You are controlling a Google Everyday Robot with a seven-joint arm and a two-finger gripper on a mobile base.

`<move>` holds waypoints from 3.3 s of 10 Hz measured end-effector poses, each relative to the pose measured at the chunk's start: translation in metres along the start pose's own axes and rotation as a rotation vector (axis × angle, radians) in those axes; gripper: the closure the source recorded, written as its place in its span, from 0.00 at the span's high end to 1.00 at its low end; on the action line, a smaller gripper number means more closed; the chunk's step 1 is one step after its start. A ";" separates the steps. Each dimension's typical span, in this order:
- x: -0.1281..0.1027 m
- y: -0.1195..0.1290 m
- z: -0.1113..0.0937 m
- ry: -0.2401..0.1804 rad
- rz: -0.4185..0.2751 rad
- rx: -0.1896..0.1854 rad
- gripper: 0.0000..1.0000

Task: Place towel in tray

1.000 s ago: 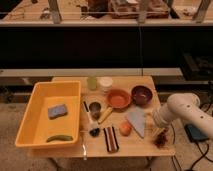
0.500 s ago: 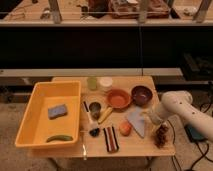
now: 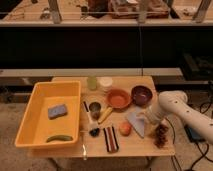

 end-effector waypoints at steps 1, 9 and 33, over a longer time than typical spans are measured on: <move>-0.002 -0.002 0.006 -0.006 -0.011 -0.016 0.65; -0.002 -0.002 0.031 -0.023 -0.009 -0.088 0.63; -0.081 -0.101 -0.223 -0.100 0.053 0.116 0.00</move>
